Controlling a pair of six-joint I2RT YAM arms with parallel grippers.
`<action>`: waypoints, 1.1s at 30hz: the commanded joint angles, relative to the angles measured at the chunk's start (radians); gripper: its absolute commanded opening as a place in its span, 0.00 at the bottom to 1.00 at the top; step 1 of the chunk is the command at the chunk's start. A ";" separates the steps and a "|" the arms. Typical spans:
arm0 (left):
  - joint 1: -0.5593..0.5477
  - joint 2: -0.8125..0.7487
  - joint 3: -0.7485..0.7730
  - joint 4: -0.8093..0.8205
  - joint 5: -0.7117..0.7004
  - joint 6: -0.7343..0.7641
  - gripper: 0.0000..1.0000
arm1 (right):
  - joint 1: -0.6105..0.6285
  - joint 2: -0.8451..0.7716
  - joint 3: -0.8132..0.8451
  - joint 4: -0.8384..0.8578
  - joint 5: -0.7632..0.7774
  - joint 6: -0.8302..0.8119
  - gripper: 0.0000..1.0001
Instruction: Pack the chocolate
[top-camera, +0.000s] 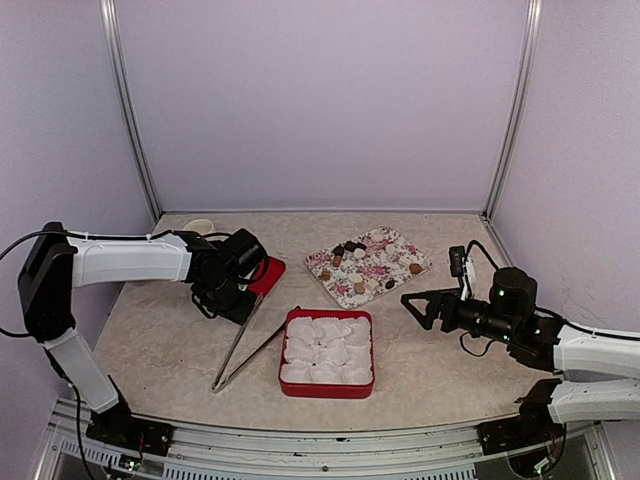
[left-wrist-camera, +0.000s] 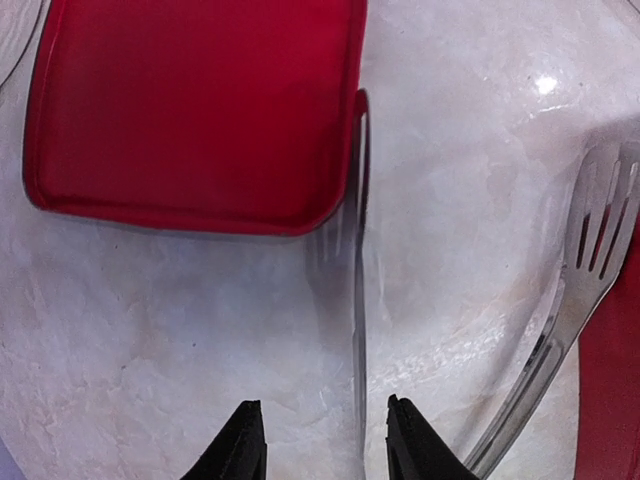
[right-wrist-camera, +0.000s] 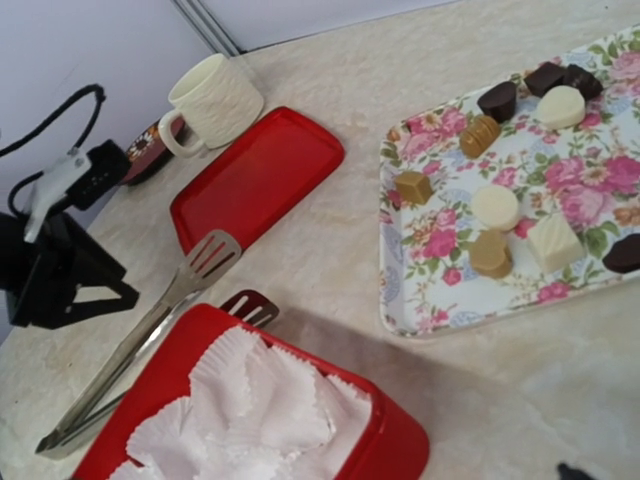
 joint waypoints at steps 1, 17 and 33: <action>0.003 0.054 0.040 0.069 0.046 0.045 0.40 | -0.014 -0.008 -0.014 0.009 -0.014 0.008 1.00; 0.030 0.144 0.002 0.126 0.038 0.058 0.21 | -0.020 0.021 -0.016 0.019 -0.028 0.017 1.00; 0.084 -0.014 -0.048 0.150 0.090 0.013 0.00 | -0.020 0.064 0.027 0.022 -0.051 0.011 1.00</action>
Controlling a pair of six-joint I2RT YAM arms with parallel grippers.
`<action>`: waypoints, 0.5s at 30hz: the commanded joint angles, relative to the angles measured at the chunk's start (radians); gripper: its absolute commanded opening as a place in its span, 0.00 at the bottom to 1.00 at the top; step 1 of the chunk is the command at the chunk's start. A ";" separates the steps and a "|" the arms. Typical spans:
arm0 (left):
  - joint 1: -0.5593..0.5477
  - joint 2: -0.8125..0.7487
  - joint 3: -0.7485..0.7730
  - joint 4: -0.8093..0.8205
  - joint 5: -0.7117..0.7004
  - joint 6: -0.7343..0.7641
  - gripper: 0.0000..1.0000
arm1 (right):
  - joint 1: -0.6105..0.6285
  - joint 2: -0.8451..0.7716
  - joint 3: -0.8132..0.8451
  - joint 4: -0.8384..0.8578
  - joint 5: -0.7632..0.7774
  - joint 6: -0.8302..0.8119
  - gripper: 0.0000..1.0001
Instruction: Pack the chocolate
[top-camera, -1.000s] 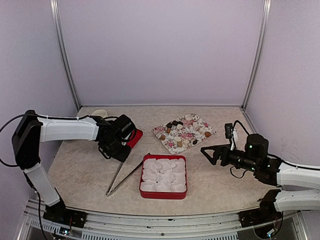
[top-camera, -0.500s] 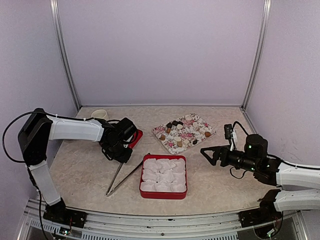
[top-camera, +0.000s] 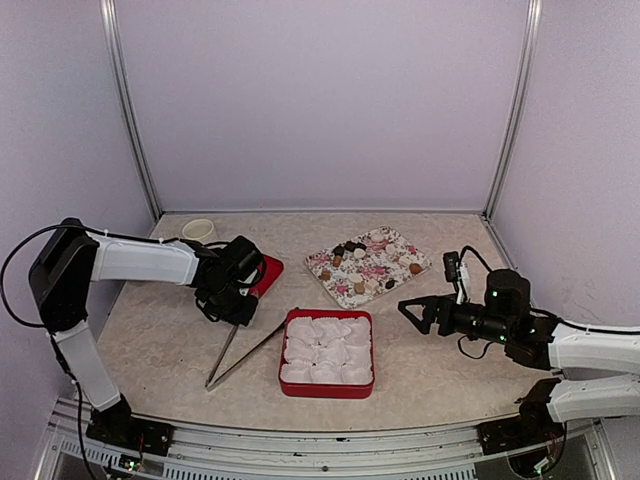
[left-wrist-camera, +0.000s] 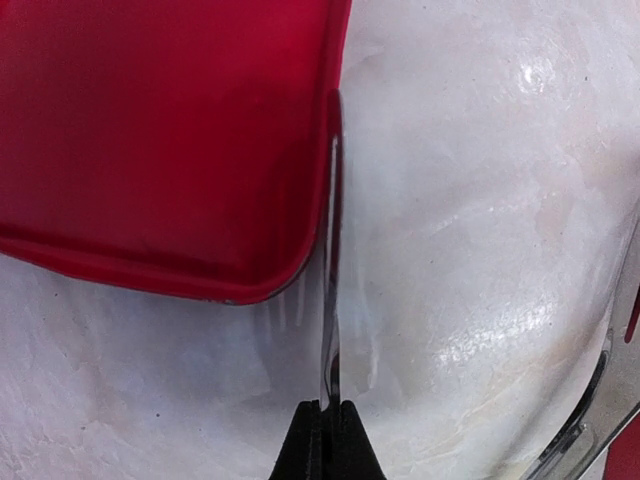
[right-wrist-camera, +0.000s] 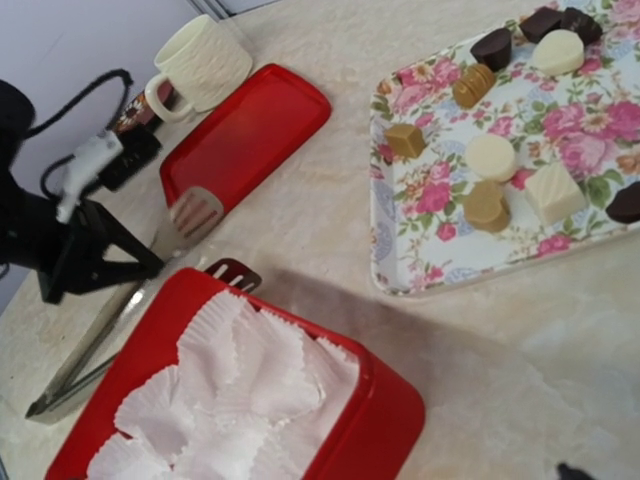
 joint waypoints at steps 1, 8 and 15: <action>0.034 -0.154 -0.004 -0.012 0.030 -0.032 0.00 | -0.009 0.012 0.037 0.023 -0.019 -0.007 1.00; 0.121 -0.356 0.022 -0.026 0.114 -0.053 0.00 | -0.009 0.020 0.098 -0.003 0.005 -0.034 1.00; 0.138 -0.528 0.034 0.147 0.275 -0.079 0.00 | -0.009 -0.022 0.105 0.108 -0.035 -0.077 1.00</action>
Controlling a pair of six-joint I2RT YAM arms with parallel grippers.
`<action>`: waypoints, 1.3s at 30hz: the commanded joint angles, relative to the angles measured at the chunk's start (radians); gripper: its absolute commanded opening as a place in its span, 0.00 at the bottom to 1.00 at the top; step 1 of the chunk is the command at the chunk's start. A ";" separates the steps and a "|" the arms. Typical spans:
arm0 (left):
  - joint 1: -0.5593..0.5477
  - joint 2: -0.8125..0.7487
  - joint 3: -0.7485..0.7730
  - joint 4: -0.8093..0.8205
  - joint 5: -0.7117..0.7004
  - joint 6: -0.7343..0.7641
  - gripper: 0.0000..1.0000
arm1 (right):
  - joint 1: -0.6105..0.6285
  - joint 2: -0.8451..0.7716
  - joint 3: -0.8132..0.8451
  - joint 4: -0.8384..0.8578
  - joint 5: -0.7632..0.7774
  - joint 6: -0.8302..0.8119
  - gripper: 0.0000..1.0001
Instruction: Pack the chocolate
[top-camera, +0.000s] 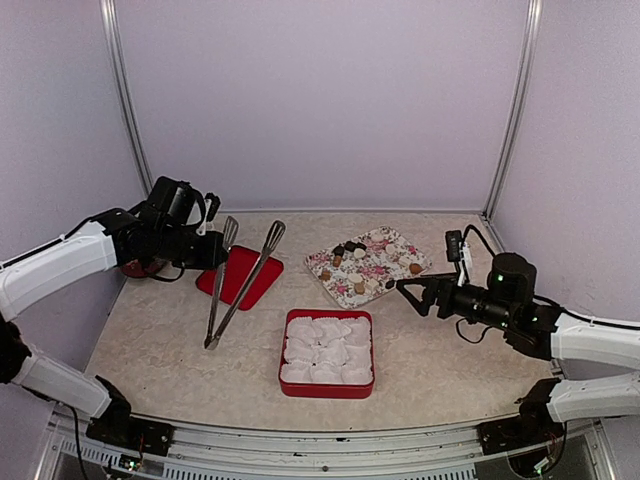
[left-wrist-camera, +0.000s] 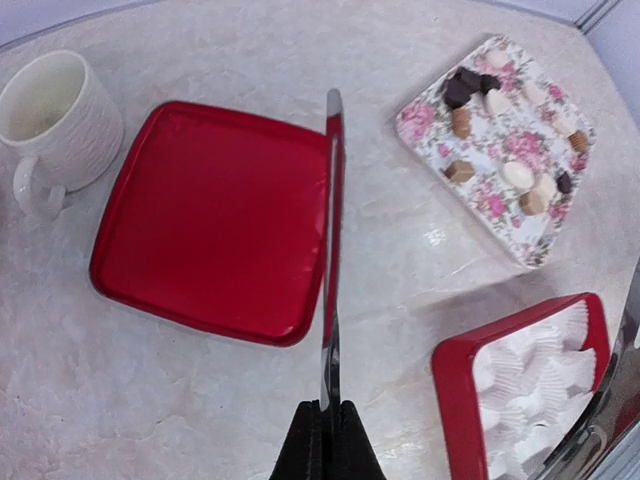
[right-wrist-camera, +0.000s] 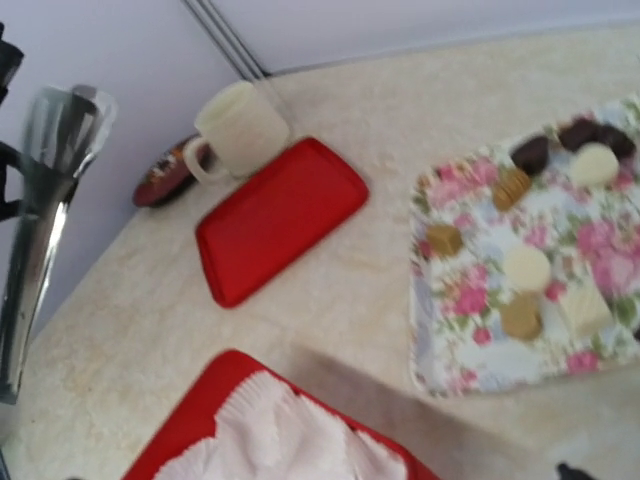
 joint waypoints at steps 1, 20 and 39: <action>-0.001 -0.110 0.004 0.191 0.181 -0.053 0.00 | -0.009 -0.043 0.009 0.118 -0.065 -0.040 1.00; -0.371 -0.226 -0.412 1.397 0.051 -0.407 0.00 | 0.246 0.349 0.236 0.560 -0.365 0.015 1.00; -0.434 -0.161 -0.418 1.498 -0.054 -0.336 0.00 | 0.366 0.547 0.463 0.444 -0.500 -0.066 0.98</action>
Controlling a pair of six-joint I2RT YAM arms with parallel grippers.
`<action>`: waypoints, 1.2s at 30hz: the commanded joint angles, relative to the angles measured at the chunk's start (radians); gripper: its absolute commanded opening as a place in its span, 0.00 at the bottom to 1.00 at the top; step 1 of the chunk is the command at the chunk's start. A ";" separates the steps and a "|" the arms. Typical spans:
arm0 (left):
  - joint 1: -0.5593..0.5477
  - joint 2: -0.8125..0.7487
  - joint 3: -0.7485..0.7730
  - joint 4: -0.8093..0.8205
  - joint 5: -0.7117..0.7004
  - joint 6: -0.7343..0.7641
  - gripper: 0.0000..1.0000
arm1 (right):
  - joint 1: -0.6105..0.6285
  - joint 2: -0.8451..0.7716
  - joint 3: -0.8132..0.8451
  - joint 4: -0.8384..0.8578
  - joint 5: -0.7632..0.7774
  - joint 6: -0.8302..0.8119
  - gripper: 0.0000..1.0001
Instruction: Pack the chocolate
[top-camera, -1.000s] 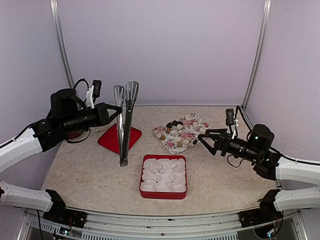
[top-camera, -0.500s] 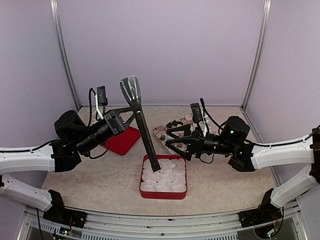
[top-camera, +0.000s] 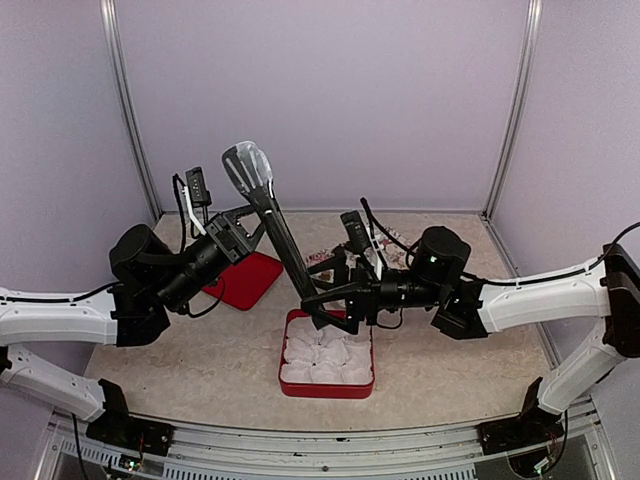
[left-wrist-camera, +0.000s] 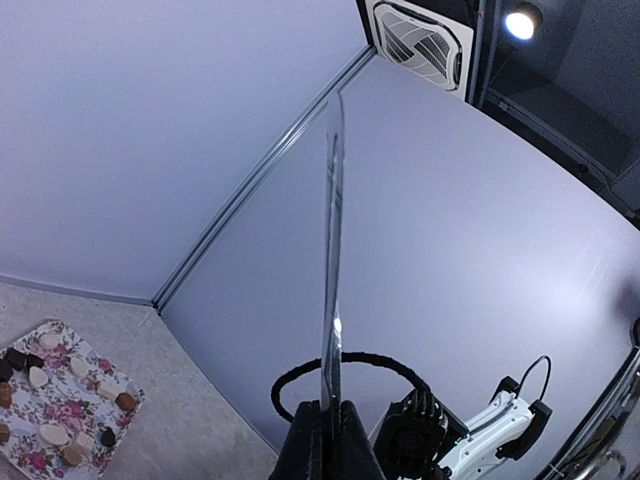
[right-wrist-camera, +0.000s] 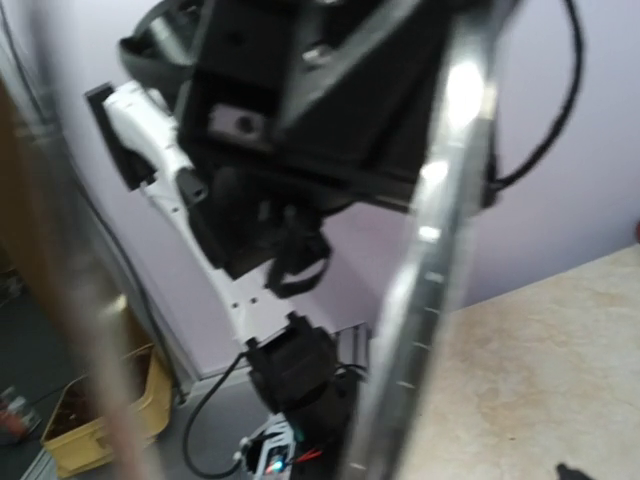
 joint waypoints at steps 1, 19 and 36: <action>-0.008 0.011 0.001 0.060 -0.021 0.028 0.00 | 0.012 0.031 0.065 -0.035 -0.057 -0.034 0.96; -0.083 0.041 -0.150 0.387 -0.026 0.146 0.00 | -0.031 0.169 0.119 0.195 -0.180 0.169 0.50; -0.090 0.059 -0.174 0.426 -0.020 0.194 0.00 | -0.033 0.208 0.160 0.172 -0.224 0.191 0.62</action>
